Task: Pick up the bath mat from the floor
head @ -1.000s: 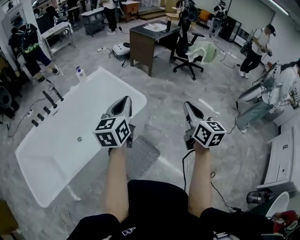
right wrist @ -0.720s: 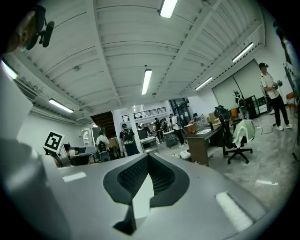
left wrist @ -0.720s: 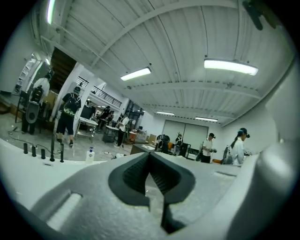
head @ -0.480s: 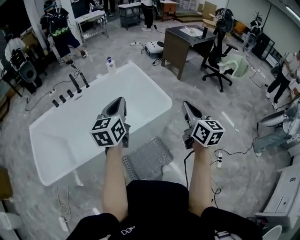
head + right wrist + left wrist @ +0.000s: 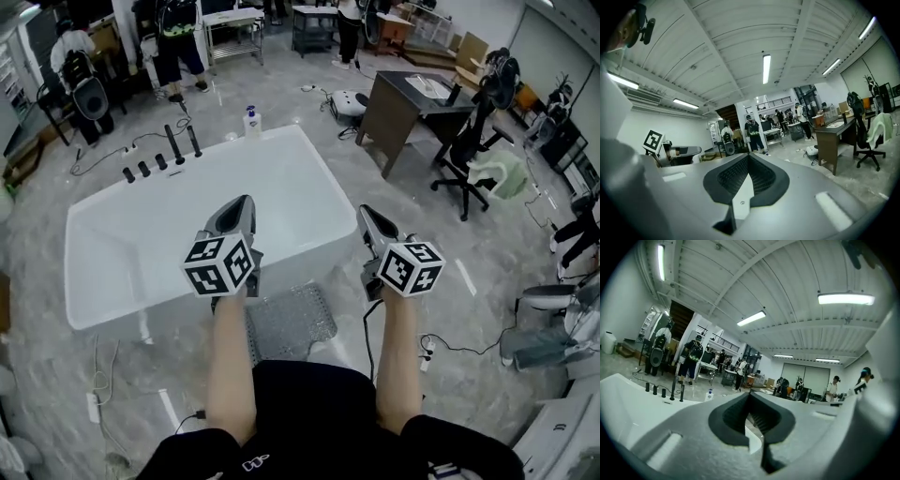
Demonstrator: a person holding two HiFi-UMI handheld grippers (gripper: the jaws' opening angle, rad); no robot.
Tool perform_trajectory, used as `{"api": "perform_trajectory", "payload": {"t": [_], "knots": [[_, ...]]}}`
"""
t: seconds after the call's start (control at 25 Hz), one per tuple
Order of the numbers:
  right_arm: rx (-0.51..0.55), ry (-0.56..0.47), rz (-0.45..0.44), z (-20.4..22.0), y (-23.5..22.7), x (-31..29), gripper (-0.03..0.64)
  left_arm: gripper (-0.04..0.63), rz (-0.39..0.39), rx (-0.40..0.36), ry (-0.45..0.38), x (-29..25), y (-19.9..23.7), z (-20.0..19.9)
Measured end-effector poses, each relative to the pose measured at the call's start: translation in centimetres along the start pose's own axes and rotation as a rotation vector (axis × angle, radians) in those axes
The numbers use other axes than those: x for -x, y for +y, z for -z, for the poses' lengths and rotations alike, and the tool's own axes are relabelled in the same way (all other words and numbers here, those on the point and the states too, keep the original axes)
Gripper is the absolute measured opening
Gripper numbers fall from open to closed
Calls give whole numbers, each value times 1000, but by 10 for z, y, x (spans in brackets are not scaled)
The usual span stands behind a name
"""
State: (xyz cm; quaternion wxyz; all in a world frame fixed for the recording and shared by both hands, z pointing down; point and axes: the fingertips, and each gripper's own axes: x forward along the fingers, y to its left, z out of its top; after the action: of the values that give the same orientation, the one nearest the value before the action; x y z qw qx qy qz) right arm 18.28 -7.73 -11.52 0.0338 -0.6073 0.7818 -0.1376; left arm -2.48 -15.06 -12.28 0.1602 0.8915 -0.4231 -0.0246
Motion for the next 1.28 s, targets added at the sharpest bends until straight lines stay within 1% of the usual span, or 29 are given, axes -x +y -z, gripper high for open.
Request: {"api": "perform_trajectory", "payload": {"t": [0.24,0.36,0.48,0.52,0.56,0.64,0.68,0.72,0.8,0.92,1.04,1.12,1.2,1.28], "knots": [[6,45,-100,10,-7,-13,3,0,-105,20,-18,6,0,14],[1,63,-146,18,-13,-13,3,0,-133,16,-9,11,-13,31],[50,118,-191,26,-19,-17,3,0,-180,45,-24,9,-17,40],[82,133,-179,27,-24,-17,3,0,-196,42,-24,9,-19,42],[113,138,-148,25,-32,-17,3,0,-206,21,-19,9,-22,42],[157,124,-100,12,-44,-20,3,0,-222,-55,-1,8,-30,40],[164,115,-104,6,-45,-23,3,0,-228,-85,5,8,-31,38],[163,108,-121,2,-42,-27,3,0,-235,-98,6,9,-31,36],[150,100,-159,0,-34,-35,3,0,-252,-87,-1,14,-25,33],[154,112,-188,2,-18,-50,3,0,-287,-64,-12,24,-9,25],[166,137,-243,12,2,-58,3,0,-333,-21,-13,36,13,22],[163,151,-235,17,2,-65,3,0,-343,-7,1,37,22,28],[159,170,-197,25,-5,-71,3,0,-337,6,24,35,28,40],[160,192,-186,35,-7,-73,3,0,-325,28,52,33,32,54]]}}
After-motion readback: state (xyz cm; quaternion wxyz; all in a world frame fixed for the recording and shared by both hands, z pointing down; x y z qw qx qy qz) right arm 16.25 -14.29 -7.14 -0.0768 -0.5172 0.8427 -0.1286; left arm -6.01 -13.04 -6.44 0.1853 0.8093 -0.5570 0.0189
